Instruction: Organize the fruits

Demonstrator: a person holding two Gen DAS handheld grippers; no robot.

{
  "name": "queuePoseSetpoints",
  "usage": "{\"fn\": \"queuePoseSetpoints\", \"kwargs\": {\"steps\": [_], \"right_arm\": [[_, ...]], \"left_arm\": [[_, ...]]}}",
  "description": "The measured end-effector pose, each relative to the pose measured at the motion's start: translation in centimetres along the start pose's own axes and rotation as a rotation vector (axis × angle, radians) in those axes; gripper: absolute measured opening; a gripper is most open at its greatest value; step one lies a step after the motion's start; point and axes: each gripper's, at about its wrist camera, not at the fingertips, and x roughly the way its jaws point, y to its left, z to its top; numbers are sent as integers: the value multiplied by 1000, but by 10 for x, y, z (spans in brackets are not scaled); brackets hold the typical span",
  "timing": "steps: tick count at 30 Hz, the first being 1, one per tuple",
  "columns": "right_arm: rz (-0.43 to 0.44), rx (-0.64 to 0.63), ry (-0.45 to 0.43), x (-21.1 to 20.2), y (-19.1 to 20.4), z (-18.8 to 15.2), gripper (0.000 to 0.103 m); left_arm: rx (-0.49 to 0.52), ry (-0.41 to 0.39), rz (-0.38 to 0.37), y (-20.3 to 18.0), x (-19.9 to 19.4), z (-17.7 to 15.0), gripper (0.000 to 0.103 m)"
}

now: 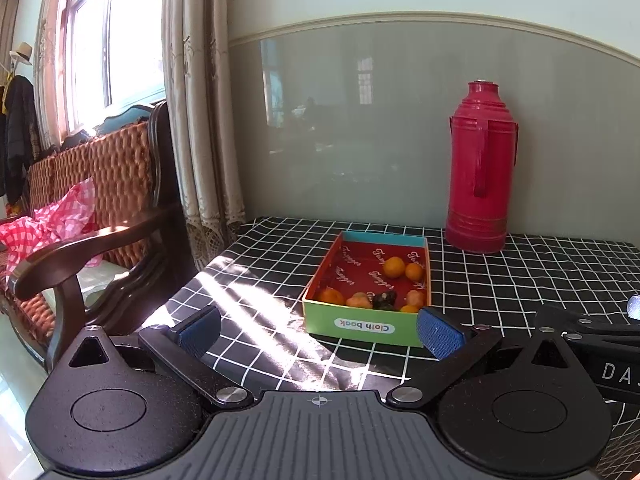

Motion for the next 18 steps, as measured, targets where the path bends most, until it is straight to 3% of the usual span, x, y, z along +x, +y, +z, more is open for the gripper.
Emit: {"fn": "queuePoseSetpoints", "kwargs": {"steps": [18], "right_arm": [[-13,10,3,0,-3,-1,97]], "left_arm": [[0,-3,9,1,0,-1,103]]}}
